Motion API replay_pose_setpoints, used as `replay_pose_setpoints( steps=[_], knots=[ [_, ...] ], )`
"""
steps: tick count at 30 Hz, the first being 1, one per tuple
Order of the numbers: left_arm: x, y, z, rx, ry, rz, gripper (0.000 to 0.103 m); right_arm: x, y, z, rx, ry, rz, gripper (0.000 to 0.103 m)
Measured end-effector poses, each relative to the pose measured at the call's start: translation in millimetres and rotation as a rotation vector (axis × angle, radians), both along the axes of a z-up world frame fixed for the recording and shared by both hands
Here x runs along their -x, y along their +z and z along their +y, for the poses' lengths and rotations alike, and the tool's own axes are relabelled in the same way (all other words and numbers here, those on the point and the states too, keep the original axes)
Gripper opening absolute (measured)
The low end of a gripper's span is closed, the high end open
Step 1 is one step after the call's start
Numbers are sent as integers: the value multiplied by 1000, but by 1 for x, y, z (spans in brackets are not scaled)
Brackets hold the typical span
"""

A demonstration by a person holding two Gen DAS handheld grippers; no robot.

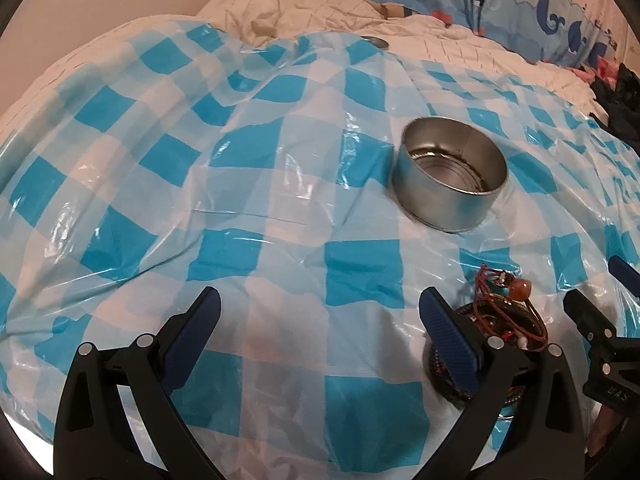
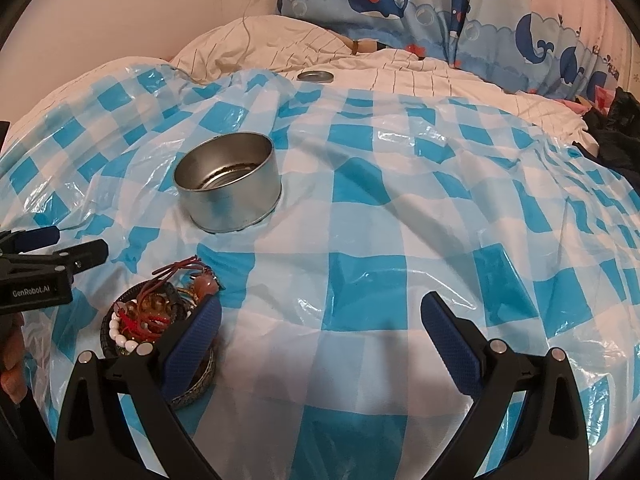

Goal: Organize jewelry

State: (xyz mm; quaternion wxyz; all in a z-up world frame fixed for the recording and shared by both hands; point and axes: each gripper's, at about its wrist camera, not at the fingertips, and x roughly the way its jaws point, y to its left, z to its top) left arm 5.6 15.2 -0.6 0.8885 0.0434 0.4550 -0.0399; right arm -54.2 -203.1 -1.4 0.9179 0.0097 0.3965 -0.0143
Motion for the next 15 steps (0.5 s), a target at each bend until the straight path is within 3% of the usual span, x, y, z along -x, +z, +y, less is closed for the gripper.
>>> replay_pose_setpoints(
  steps=[15],
  knots=[
    [2,-3,-8,-19,-23,3,95,-1,-5,4,-6,15,19,96]
  ],
)
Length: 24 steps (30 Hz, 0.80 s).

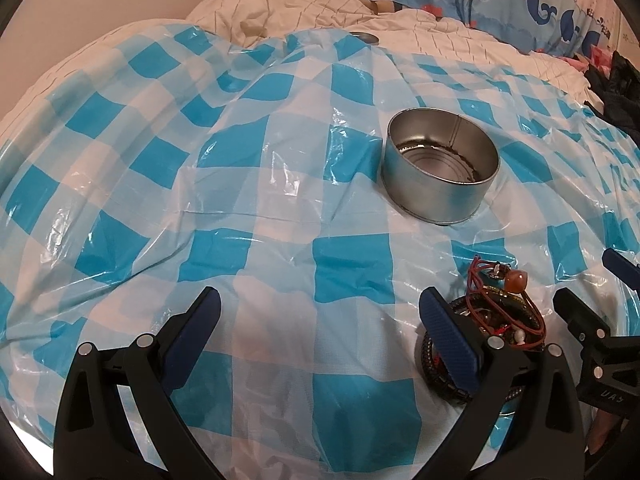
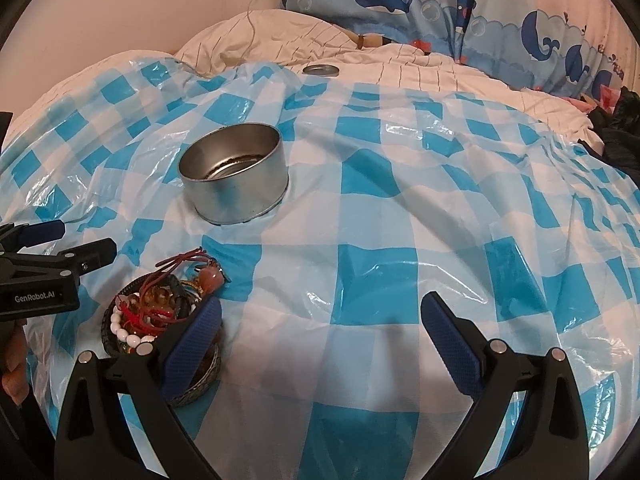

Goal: Organize jewelry

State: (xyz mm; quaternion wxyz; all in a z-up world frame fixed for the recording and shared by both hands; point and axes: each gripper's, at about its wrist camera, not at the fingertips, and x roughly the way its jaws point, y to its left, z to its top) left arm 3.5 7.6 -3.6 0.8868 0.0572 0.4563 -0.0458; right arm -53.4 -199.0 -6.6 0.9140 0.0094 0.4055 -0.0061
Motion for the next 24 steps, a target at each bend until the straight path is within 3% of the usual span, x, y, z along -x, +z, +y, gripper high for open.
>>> replay_pose_setpoints(
  steps=[24],
  knots=[
    [1,-2,-6,-9,-26,11,95,0,-3,1,-4,1,4,96]
  ],
)
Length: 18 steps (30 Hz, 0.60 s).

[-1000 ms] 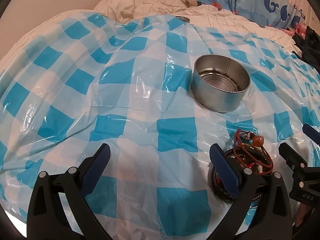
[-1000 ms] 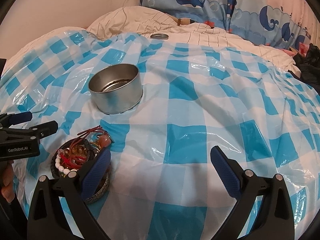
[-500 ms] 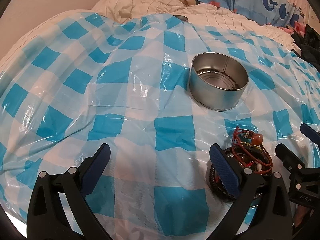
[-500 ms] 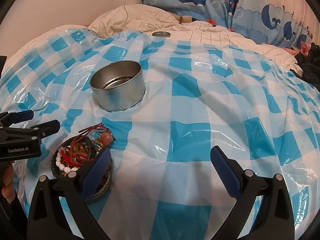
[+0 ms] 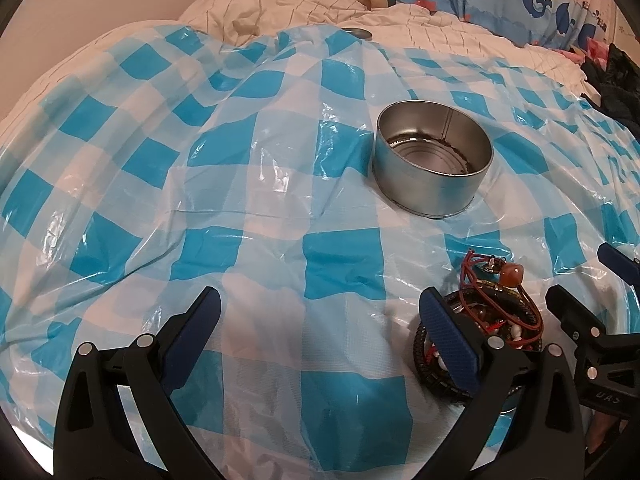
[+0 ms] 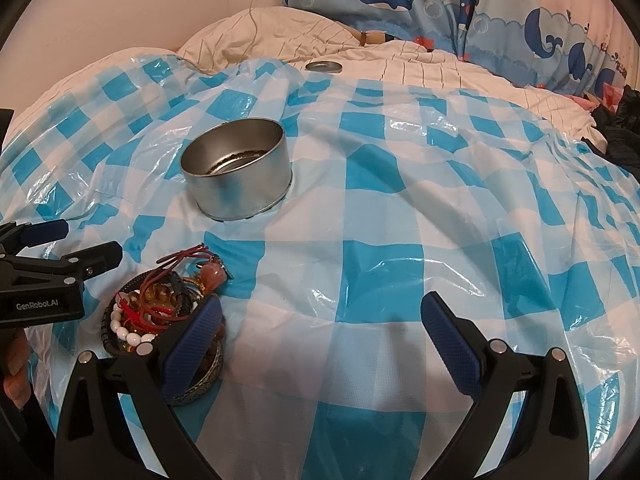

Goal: Organize jewelry

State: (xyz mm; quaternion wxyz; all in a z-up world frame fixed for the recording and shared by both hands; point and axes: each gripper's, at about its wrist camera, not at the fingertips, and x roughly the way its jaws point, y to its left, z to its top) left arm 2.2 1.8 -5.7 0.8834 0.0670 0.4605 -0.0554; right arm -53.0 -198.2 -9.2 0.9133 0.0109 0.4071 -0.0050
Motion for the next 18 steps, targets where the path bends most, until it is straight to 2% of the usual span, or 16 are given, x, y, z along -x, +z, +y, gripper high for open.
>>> replay_pose_setpoints(
  steps=[8,18],
  knots=[
    [-1,-1,-3,-2,4,4,95,-2,-5,0,-8,-4,5,96],
    [7,10,-21,17,-48,-15,95,-1,-12,-6,-18,-59,-30,96]
  ],
)
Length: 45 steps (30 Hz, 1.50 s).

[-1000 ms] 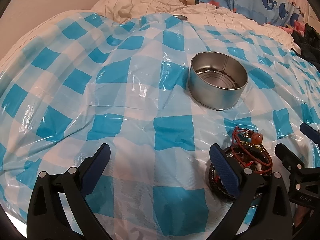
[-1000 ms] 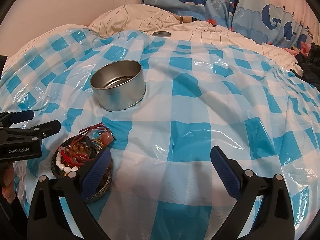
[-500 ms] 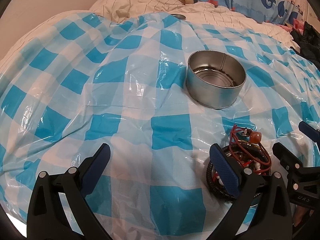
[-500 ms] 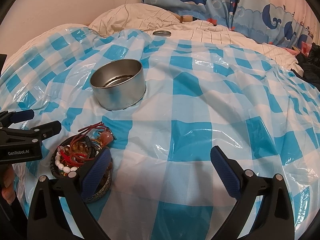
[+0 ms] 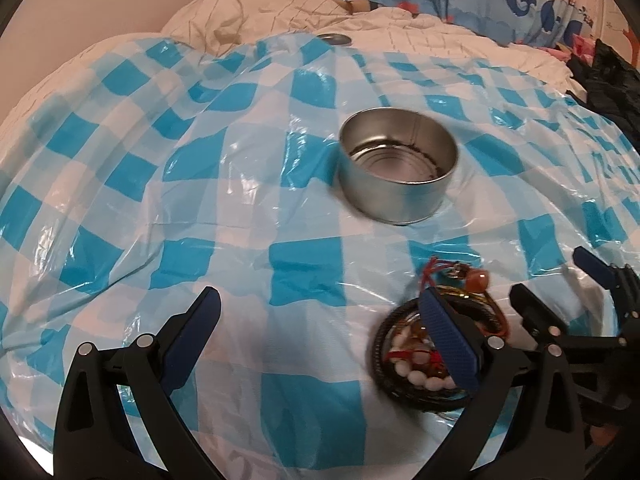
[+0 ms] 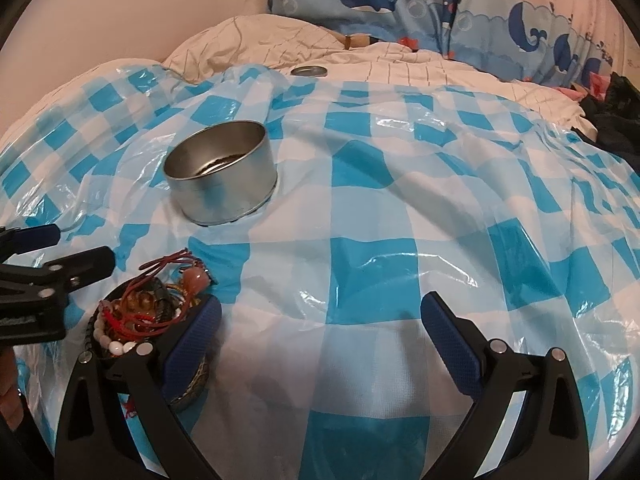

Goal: Organize jewelry

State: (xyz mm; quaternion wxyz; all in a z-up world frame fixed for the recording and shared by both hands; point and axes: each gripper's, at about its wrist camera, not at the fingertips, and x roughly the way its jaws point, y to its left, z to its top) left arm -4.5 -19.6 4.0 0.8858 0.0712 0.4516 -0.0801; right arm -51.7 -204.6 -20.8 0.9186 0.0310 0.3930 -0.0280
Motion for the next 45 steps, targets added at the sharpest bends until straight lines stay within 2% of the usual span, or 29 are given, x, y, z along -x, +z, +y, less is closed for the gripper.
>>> replay_pose_setpoints(
  steps=[45],
  knots=[
    [2,-1,-12,-2,-30,13,95,-4,-10,-2,-12,1,40,96]
  ],
)
